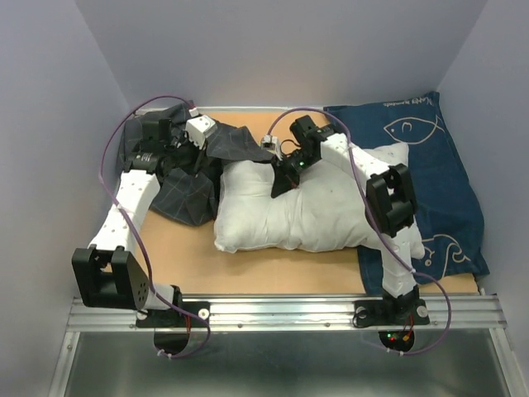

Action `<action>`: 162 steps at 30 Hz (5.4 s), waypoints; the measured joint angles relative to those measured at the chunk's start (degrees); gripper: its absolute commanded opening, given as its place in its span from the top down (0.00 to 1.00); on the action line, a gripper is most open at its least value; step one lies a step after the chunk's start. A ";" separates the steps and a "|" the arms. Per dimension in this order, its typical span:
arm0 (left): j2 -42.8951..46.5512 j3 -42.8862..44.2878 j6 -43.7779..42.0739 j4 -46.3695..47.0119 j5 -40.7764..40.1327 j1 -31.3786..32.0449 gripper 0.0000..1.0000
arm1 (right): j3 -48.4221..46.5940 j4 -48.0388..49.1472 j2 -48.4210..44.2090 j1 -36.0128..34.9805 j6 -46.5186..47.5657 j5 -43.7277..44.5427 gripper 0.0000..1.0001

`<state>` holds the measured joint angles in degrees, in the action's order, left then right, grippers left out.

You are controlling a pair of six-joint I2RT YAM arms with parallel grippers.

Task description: Put the pillow into the pillowcase

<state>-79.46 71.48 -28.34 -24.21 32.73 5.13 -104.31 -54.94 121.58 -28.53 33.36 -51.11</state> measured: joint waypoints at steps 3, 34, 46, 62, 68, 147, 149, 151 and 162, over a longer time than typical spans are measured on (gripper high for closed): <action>2.73 -0.63 -4.96 -2.21 2.73 0.02 0.86 | -4.92 -3.21 3.43 1.16 -1.22 -0.87 0.99; -3.85 -1.57 -19.87 -18.08 9.75 -1.55 0.47 | 11.54 38.49 -6.58 -0.55 -42.07 25.88 0.99; -4.35 -9.09 -3.10 -4.13 -5.88 -5.33 0.43 | 12.46 39.15 -7.56 -0.04 -41.11 26.14 0.99; -7.61 -6.91 3.43 0.57 -0.31 -13.73 0.43 | 12.46 39.08 -7.56 0.00 -40.68 26.27 0.99; -8.87 -6.91 3.87 0.94 1.38 -12.68 0.43 | 12.46 39.08 -7.56 0.00 -40.68 26.29 0.99; -35.06 44.89 12.72 -1.29 -18.23 14.29 0.02 | 1.60 27.80 -1.99 9.70 -38.40 21.49 0.16; -39.01 45.33 13.27 -1.51 -19.37 14.27 0.10 | 1.64 27.56 -1.73 9.70 -38.53 20.35 0.24; -41.62 45.16 13.73 -2.01 -19.74 14.29 0.16 | 1.64 27.76 -2.16 9.70 -38.32 19.39 0.31; -42.29 43.36 15.39 -0.42 -19.19 15.43 0.27 | 3.96 28.24 -3.41 9.70 -37.33 16.09 0.58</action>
<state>-121.75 114.85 -12.95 -24.62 13.54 20.56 -100.36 -26.70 118.17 -18.83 -3.97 -35.03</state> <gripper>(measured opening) 0.737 0.465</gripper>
